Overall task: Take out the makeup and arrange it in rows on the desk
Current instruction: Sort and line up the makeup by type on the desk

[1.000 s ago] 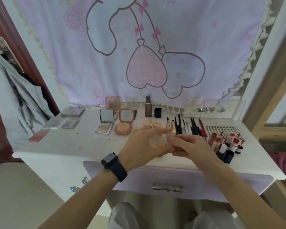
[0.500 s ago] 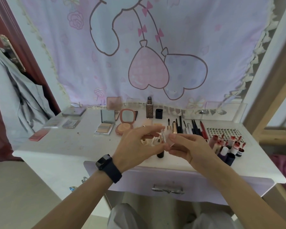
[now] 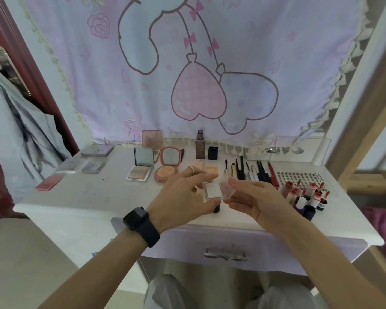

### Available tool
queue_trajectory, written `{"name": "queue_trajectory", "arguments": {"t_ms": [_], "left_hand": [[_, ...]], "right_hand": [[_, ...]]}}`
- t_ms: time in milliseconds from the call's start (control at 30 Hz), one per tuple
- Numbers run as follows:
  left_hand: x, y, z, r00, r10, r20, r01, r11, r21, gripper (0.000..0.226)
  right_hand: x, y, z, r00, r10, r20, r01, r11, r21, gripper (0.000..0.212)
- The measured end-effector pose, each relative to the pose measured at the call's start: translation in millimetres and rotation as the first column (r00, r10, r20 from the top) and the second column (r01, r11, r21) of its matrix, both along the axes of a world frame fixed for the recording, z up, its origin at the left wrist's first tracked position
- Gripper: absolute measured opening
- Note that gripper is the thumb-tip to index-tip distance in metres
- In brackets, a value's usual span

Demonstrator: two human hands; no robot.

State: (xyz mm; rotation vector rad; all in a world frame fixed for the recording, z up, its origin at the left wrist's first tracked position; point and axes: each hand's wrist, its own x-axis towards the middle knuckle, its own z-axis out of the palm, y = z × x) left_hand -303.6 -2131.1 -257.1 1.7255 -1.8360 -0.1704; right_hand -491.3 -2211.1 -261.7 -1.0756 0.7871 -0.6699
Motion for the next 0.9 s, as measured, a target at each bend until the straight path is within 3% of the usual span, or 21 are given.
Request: {"name": "queue_trajectory", "arguments": {"t_ms": [300, 533, 700, 833, 900], "left_hand": [[-7.6, -10.4, 5.8, 0.979, 0.051, 0.199, -0.042, 0.998, -0.046, 0.056], [-2.5, -6.1, -0.5, 0.992, 0.060, 0.114, -0.041, 0.986, -0.164, 0.056], [2.3, -1.6, 4.6, 0.988, 0.083, 0.131, -0.057, 0.980, -0.193, 0.062], [14.6, 6.7, 13.0, 0.987, 0.119, 0.109, -0.090, 0.966, -0.241, 0.056], [29.3, 14.6, 18.6, 0.985, 0.173, 0.000, -0.166, 0.943, -0.287, 0.045]], "right_hand": [[0.1, -0.6, 2.6, 0.999, 0.014, 0.044, -0.014, 1.000, -0.008, 0.052], [1.4, 1.1, 7.0, 0.996, 0.027, 0.083, -0.029, 0.999, 0.024, 0.050], [9.1, 2.2, 9.3, 0.996, 0.046, 0.080, -0.045, 0.999, -0.011, 0.052], [13.8, 5.9, 19.7, 0.997, 0.046, 0.064, -0.039, 0.993, -0.110, 0.053], [10.5, 4.9, 24.2, 0.999, -0.040, 0.011, 0.042, 0.973, -0.225, 0.040]]}}
